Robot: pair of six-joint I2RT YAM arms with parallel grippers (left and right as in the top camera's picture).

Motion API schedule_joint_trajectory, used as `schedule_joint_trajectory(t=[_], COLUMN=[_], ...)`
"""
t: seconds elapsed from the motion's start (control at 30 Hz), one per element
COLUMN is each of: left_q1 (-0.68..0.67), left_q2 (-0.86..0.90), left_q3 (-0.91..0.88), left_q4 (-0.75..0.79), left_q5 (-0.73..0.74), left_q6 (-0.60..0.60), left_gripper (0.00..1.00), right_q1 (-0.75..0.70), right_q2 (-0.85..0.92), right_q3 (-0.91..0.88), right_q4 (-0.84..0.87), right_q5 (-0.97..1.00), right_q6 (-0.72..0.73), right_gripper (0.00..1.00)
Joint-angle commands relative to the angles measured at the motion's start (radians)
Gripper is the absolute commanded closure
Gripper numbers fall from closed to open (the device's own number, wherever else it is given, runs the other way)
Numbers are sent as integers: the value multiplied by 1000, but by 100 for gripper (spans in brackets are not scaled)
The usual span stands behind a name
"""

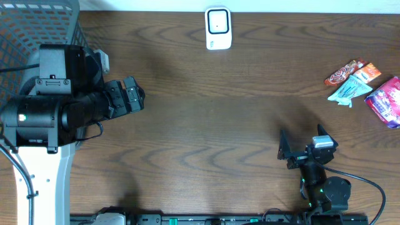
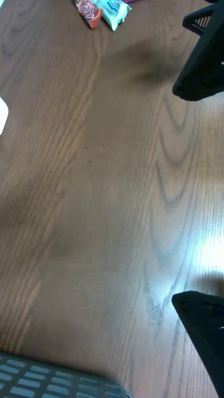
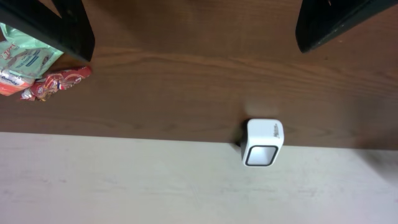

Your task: Scan the item barcode

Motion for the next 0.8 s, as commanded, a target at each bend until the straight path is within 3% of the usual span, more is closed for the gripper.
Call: schedule_joint_trajectory(t=[0.0,0.37,0.5,0.77], left_q1=[-3,-3,-3,-3], left_q2=[5,-45,-136,-376], left_q3=[16,-29,-168,-549], left_q4=[-3,-17,41,323], left_q5=[-6,-45,-63,-61], left_q6=[10,11,55,55], left_gripper=[2,2,2,2], right_q1=[-2,-2,-2,-2], right_q2=[-6,-6,-6,-6], right_q3=[-2,-2,-2,-2], right_q4=[-5,-4,-4,-4], right_q5=[9,9,9,9], right_q6=[14,14,14,14], right_gripper=[1,1,1,1])
